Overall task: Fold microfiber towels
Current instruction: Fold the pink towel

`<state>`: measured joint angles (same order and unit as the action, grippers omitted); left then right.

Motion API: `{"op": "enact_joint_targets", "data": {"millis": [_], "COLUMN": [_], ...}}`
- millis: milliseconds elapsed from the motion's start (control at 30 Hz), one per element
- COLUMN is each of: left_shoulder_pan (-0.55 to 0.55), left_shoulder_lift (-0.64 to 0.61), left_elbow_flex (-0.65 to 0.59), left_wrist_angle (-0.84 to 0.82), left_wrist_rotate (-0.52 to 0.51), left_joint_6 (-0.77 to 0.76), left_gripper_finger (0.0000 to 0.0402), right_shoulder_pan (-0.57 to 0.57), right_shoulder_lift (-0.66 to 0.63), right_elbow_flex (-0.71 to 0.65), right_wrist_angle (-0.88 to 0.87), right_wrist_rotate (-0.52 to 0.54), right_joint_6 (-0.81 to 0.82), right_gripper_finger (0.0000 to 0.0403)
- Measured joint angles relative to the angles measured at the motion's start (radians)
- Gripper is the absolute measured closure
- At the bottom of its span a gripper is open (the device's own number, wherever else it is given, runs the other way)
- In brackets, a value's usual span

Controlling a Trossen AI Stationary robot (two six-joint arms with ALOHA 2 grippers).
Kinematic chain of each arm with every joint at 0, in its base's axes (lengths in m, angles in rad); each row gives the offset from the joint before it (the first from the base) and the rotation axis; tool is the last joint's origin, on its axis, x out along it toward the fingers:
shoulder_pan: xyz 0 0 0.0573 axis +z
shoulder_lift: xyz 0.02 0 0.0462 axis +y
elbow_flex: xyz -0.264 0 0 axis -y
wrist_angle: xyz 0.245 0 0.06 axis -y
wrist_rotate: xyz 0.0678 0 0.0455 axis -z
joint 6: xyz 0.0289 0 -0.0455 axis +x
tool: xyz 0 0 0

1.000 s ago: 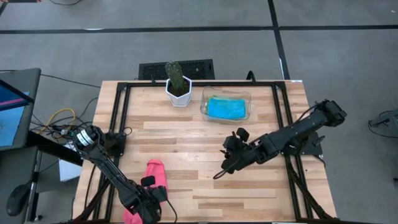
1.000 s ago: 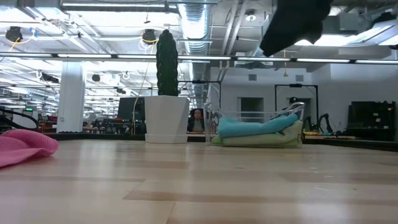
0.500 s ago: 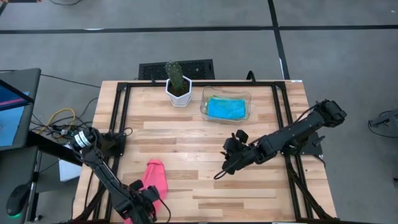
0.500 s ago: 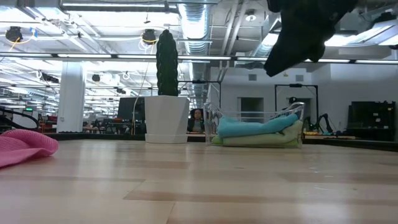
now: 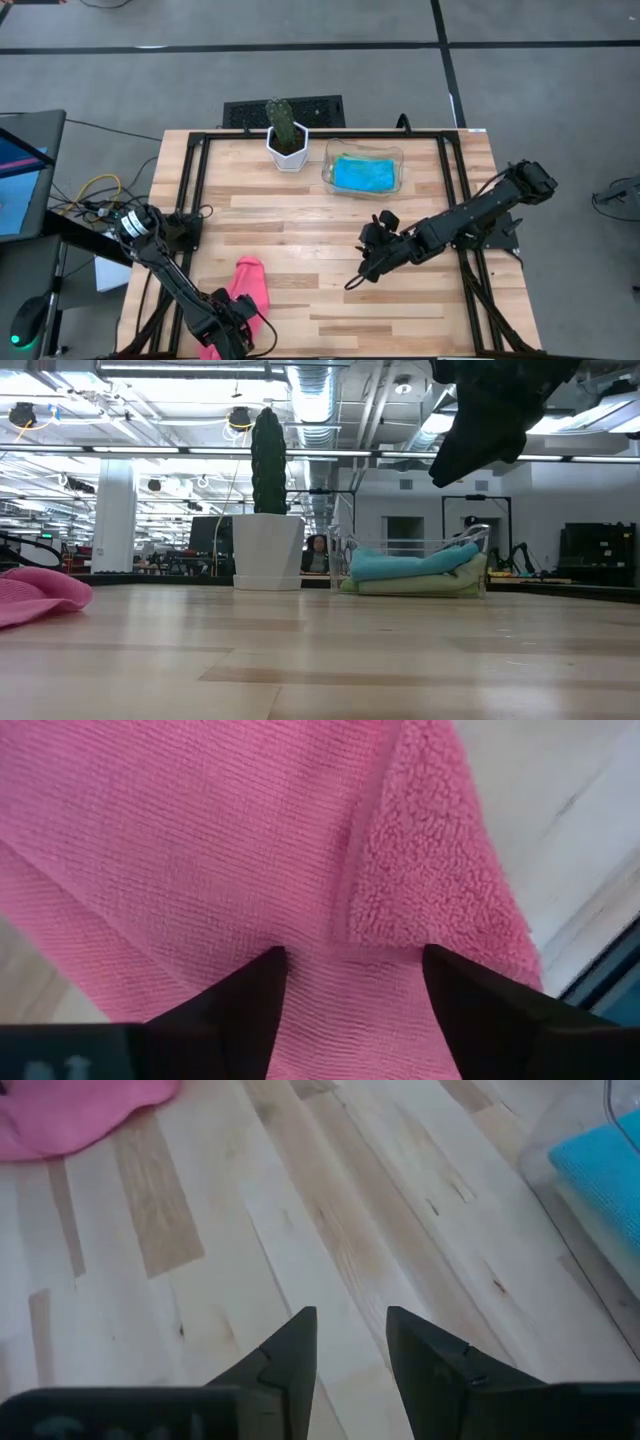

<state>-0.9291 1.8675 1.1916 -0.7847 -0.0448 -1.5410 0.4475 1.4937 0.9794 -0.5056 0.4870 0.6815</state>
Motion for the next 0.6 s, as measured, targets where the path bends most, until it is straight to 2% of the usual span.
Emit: {"op": "enact_joint_targets", "data": {"millis": [333, 600], "left_shoulder_pan": [0.000, 0.002], "left_shoulder_lift": [-0.002, -0.002], "left_elbow_flex": [0.000, 0.000], "left_wrist_angle": [-0.002, 0.038], "left_wrist_rotate": [-0.088, -0.094], "left_joint_6": [0.017, 0.029], "left_gripper_finger": [0.0252, 0.0313], "right_shoulder_pan": [0.004, 0.004], "right_shoulder_lift": [0.000, 0.000], "right_elbow_flex": [0.000, 0.000], "right_wrist_angle": [0.013, 0.013], "right_wrist_rotate": [0.002, 0.001], "right_joint_6": [0.000, 0.000], "right_gripper_finger": [0.0255, 0.0255]}}
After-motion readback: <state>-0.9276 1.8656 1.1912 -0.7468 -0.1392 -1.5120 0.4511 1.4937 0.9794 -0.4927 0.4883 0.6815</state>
